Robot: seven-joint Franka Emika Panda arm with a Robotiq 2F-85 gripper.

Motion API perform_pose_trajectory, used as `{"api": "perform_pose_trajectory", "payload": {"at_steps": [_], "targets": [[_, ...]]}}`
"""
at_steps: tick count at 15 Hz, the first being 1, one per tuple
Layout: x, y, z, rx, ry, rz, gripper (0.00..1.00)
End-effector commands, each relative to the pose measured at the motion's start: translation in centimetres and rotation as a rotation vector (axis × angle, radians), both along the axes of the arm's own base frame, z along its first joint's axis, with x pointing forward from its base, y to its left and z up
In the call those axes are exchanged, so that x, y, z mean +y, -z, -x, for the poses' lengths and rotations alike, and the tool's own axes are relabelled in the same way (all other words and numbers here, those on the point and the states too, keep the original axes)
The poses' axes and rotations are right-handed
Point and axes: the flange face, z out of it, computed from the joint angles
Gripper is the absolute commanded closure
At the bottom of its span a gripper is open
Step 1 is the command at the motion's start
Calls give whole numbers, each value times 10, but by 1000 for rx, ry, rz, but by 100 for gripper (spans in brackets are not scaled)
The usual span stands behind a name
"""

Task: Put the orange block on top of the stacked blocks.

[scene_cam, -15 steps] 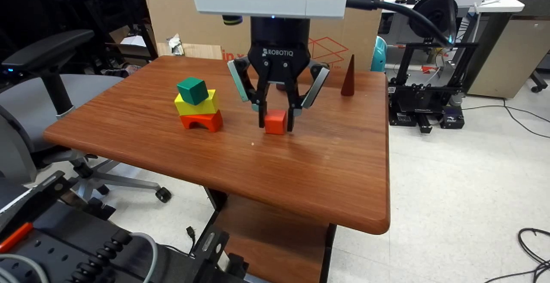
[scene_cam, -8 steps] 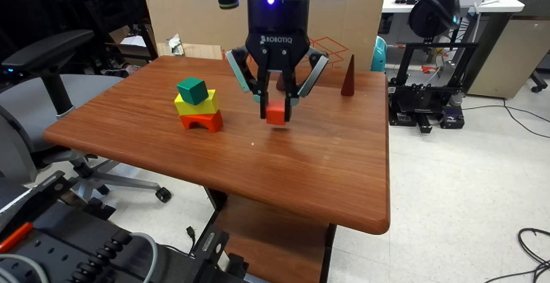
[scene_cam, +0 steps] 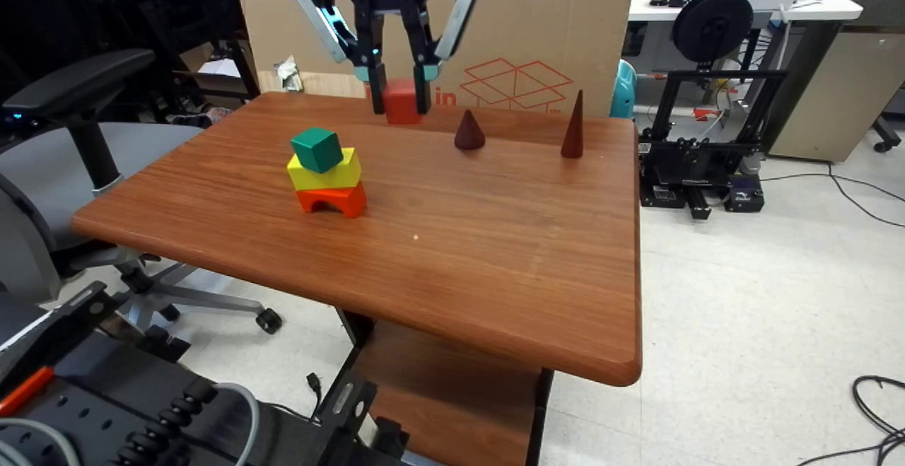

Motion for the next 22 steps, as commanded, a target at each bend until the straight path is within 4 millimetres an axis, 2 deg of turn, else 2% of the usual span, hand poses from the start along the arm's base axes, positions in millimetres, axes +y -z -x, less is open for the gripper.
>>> {"api": "perform_pose_trajectory", "payload": {"at_steps": [1,5,10,15,22], "targets": [[25,-28,18,1,-59,18,92],[50,-35,27,39,-136,27,92],[73,-30,27,115,-205,24,92],[80,-21,23,159,-228,16,92],[83,-6,14,136,-242,42,92]]}}
